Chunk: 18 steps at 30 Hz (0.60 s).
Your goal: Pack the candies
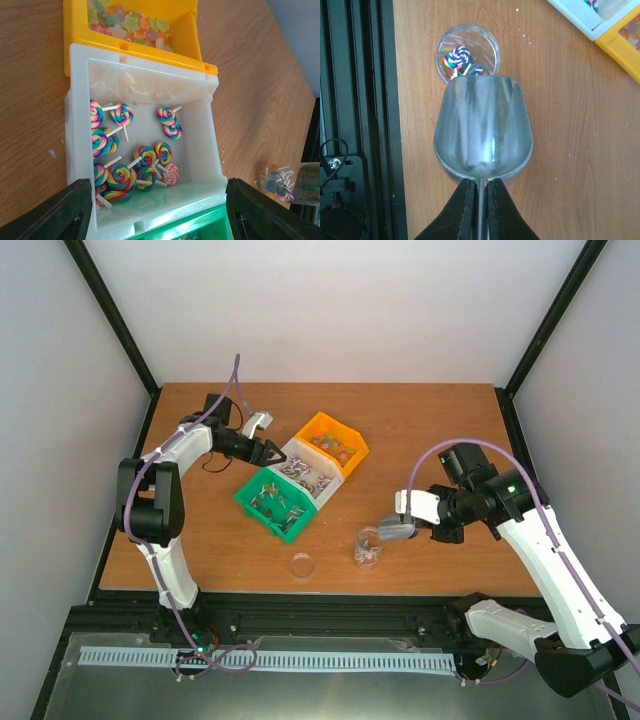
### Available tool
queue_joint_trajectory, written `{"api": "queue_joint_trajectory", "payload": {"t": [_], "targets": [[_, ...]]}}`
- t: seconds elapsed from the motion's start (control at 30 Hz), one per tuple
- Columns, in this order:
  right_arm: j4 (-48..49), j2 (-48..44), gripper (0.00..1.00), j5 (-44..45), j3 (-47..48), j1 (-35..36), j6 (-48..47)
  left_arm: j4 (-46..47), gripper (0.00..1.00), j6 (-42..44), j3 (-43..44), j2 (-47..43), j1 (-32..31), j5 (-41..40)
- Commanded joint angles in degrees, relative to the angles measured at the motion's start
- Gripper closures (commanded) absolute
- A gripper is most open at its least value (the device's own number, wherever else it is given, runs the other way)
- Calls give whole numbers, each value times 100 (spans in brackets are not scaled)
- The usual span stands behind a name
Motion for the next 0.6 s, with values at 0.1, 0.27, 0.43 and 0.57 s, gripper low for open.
{"api": "queue_joint_trajectory", "payload": {"t": [0.1, 0.27, 0.43, 0.57], "targets": [[60, 199, 97, 13, 652, 70, 473, 71, 25, 83, -9, 105, 41, 85], [817, 530, 97, -279, 872, 69, 1477, 45, 25, 83, -25, 82, 41, 25], [1586, 1140, 97, -266, 1110, 213, 2620, 31, 25, 100, -78, 15, 42, -128], [2056, 1604, 97, -18, 1166, 650, 3191, 52, 25, 110, -149, -28, 42, -276]]}}
